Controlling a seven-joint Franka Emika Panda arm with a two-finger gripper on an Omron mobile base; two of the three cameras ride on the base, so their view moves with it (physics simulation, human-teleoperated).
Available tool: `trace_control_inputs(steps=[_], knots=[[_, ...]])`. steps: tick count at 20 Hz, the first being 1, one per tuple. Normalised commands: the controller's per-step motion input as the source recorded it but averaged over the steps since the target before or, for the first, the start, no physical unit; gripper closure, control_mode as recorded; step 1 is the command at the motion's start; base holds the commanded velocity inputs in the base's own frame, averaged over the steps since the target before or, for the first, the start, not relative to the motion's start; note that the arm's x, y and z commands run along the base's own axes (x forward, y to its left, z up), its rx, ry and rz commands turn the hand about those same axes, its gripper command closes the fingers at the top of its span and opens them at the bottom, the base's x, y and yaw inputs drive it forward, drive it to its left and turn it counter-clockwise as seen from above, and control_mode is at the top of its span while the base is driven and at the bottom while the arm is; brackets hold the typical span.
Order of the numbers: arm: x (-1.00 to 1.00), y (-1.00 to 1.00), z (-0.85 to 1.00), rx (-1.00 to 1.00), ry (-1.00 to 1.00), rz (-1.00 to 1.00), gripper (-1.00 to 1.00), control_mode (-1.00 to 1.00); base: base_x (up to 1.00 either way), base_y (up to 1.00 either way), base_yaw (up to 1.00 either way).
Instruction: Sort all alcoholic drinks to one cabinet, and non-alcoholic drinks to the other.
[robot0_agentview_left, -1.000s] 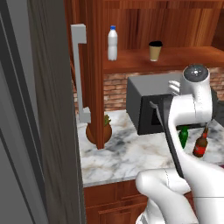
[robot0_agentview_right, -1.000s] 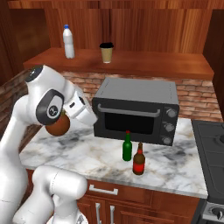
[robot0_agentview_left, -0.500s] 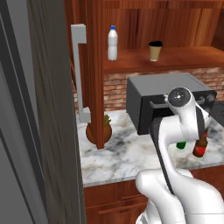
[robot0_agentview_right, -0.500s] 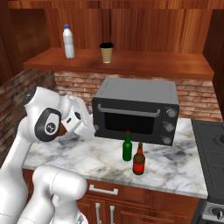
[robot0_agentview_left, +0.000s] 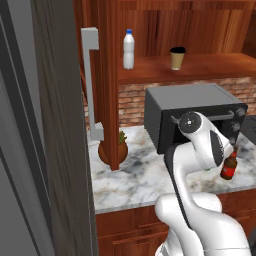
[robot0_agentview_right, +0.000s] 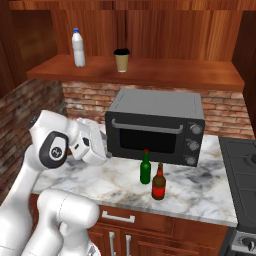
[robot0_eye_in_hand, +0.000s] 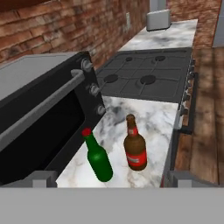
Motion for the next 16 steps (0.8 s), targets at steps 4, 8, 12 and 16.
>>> trace_control_inputs(steps=[4, 8, 12, 16], knots=[[0.14, 0.0, -0.3, -0.05, 0.0, -0.06, -1.0, -1.0, 0.0, 0.0, 0.0], [0.22, -0.02, -0.28, -0.05, 0.0, -0.07, -1.0, -1.0, 0.0, 0.0, 0.0], [0.36, -0.08, -0.3, -0.05, 0.0, -0.06, -1.0, -1.0, 0.0, 0.0, 0.0], [0.33, -0.09, -0.27, -0.04, 0.01, -0.07, -1.0, -1.0, 0.0, 0.0, 0.0]])
